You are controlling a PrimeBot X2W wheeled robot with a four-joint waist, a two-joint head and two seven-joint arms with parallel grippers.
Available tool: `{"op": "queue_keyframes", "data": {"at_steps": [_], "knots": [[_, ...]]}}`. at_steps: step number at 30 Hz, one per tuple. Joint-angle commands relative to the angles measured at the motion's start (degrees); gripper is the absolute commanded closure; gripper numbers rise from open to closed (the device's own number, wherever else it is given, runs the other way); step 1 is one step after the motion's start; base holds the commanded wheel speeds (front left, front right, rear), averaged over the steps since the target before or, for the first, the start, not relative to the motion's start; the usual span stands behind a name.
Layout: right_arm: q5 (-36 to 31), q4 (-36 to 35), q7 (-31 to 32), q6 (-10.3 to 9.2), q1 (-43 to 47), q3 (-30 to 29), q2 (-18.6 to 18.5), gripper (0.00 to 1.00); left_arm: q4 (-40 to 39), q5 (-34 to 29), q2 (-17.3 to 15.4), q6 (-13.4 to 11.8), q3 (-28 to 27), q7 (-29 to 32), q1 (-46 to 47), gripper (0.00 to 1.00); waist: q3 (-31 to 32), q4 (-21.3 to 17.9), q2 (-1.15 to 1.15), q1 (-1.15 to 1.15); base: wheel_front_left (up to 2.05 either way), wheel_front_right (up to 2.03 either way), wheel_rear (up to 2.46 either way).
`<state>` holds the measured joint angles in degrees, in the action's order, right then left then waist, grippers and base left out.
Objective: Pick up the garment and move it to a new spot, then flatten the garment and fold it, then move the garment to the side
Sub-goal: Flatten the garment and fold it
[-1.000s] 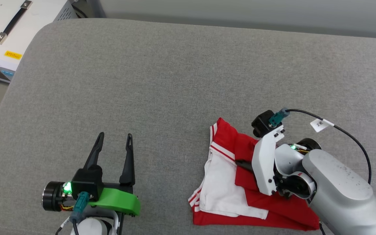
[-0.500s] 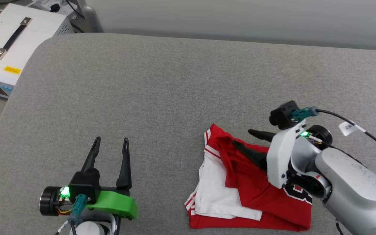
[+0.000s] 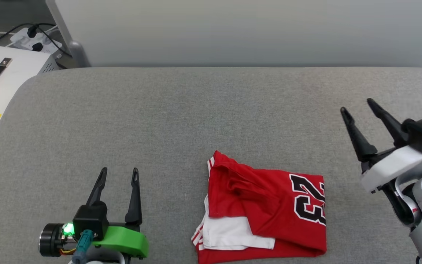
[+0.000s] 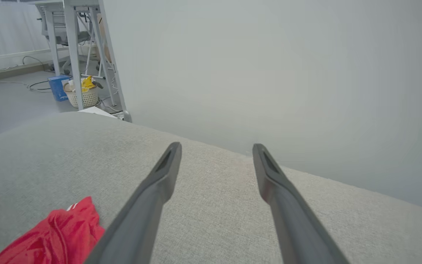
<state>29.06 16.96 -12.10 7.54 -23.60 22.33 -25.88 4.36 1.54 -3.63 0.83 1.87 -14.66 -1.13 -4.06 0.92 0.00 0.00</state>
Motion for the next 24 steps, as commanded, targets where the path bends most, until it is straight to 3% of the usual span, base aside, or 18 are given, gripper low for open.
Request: {"op": "queue_keyframes", "data": {"at_steps": [1,12,18,24], "knots": [[-1.8,0.1,-1.2,-0.05,2.1,-3.6,1.9,0.00,-0.2,-0.4,-0.3,0.1,-0.2,-0.3,-0.8,0.00,1.1,-1.1,0.00,0.00,0.00,0.00,0.00],[-17.1,-12.7,-2.9,-0.05,15.7,-23.4,14.3,0.00,-0.7,-0.5,-0.5,-0.5,-0.8,-0.3,-1.4,0.00,1.9,-1.8,0.00,0.00,0.00,0.00,0.00],[-21.7,-19.1,-2.9,-0.05,22.8,-25.7,18.5,0.00,-0.9,-0.6,-0.8,-0.9,-1.2,-0.3,-2.2,0.00,2.1,-1.3,0.00,0.00,0.00,0.00,0.00],[-23.0,-20.6,-2.9,-0.05,27.5,-25.4,20.3,0.00,-1.0,0.3,-0.8,0.0,-0.9,-0.3,-2.6,0.00,2.2,-0.7,0.00,0.00,0.00,0.00,0.00]]}}
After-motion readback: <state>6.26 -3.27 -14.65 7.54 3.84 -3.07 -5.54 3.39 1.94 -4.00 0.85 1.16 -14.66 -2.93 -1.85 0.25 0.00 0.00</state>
